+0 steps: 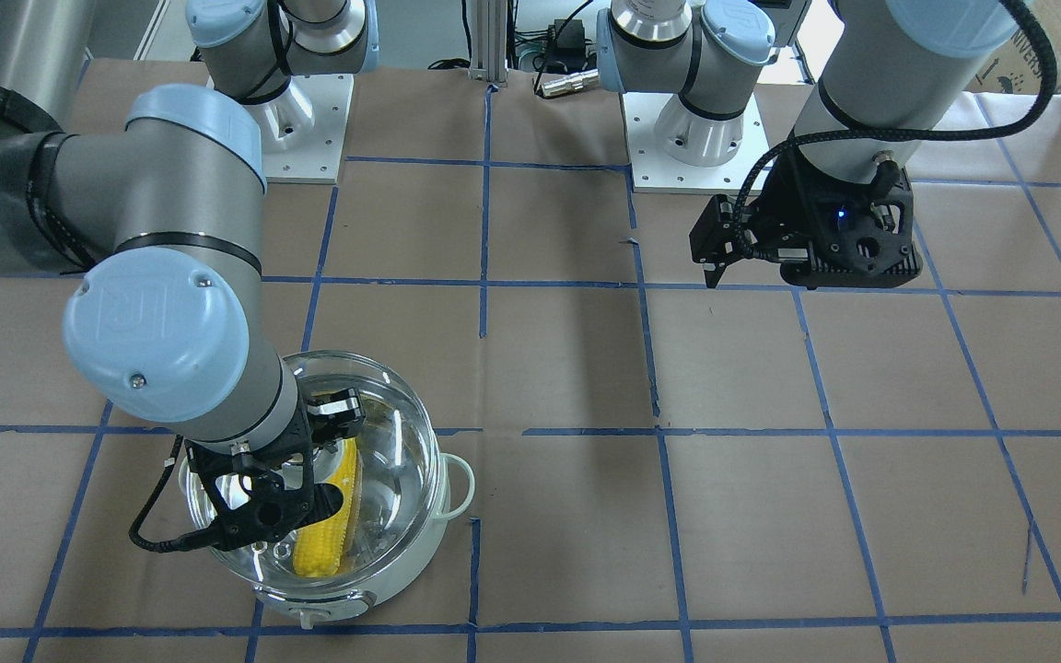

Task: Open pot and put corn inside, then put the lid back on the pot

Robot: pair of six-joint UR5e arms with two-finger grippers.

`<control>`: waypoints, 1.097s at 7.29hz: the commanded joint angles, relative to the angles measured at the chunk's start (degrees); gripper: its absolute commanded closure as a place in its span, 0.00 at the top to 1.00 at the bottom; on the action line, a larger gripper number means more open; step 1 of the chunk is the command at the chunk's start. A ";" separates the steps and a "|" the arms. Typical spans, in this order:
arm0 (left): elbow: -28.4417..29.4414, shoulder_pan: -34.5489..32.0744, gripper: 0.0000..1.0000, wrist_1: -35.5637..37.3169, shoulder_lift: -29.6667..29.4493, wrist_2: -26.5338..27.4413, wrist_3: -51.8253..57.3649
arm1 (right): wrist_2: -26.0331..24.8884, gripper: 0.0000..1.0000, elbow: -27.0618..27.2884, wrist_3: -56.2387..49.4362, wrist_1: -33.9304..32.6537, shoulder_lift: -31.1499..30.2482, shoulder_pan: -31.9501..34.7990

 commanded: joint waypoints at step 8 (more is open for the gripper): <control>-0.03 -0.08 1.00 0.16 0.09 0.20 -0.33 | 0.18 0.44 0.54 -0.28 -0.16 0.87 0.12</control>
